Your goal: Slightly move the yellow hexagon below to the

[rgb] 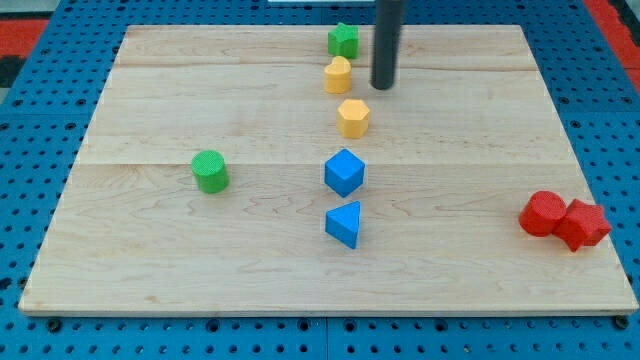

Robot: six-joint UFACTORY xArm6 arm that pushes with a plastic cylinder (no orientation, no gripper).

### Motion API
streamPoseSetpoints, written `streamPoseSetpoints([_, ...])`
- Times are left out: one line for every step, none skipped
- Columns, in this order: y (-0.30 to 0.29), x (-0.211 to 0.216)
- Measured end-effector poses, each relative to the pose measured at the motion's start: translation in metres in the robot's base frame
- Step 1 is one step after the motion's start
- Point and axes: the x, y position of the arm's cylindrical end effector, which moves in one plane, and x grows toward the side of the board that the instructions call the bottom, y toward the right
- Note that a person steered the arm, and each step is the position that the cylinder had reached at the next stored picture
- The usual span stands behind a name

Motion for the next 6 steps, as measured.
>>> streamPoseSetpoints([0.010, 0.036])
streamPoseSetpoints([0.000, 0.054])
streamPoseSetpoints([-0.013, 0.070])
streamPoseSetpoints([-0.036, 0.065])
streamPoseSetpoints([-0.046, 0.048])
streamPoseSetpoints([-0.040, 0.038])
